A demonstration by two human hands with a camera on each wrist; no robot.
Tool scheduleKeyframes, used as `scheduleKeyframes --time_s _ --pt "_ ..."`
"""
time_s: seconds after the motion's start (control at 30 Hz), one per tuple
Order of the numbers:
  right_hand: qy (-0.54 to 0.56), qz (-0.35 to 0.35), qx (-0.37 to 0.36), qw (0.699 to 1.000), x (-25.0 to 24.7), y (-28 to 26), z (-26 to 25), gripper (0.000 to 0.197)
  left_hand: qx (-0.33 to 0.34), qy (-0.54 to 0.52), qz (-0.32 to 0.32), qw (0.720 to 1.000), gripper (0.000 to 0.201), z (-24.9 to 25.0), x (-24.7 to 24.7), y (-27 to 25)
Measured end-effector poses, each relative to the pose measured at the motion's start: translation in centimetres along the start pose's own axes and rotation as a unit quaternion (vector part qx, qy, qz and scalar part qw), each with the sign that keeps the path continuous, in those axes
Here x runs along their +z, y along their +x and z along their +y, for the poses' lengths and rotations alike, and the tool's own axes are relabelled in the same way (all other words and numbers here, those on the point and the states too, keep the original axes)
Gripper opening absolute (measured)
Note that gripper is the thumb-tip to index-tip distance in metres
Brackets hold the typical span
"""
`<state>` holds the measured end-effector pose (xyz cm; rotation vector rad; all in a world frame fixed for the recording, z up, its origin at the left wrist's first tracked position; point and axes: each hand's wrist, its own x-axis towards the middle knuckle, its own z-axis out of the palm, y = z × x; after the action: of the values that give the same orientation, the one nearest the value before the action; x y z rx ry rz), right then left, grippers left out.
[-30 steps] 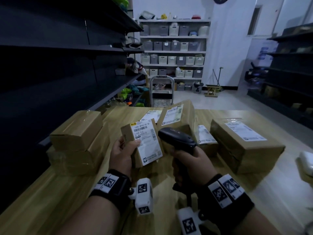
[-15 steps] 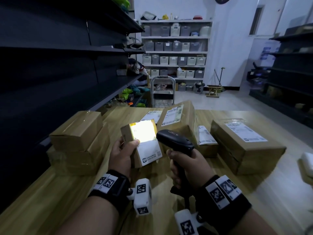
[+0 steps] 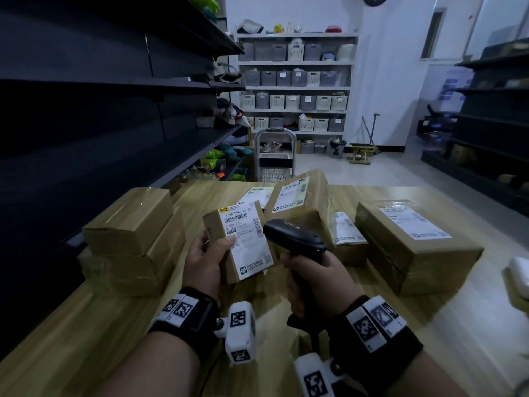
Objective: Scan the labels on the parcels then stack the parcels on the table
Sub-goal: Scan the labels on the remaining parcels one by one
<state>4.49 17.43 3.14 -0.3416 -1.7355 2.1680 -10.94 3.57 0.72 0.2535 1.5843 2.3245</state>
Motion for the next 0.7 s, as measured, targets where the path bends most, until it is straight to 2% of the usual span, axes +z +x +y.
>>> scheduleKeyframes --time_s 0.7 --pt "0.023 -0.012 0.019 0.999 -0.13 -0.08 -0.09 0.021 0.011 0.016 0.005 1.000 0.036 0.19 -0.04 -0.30"
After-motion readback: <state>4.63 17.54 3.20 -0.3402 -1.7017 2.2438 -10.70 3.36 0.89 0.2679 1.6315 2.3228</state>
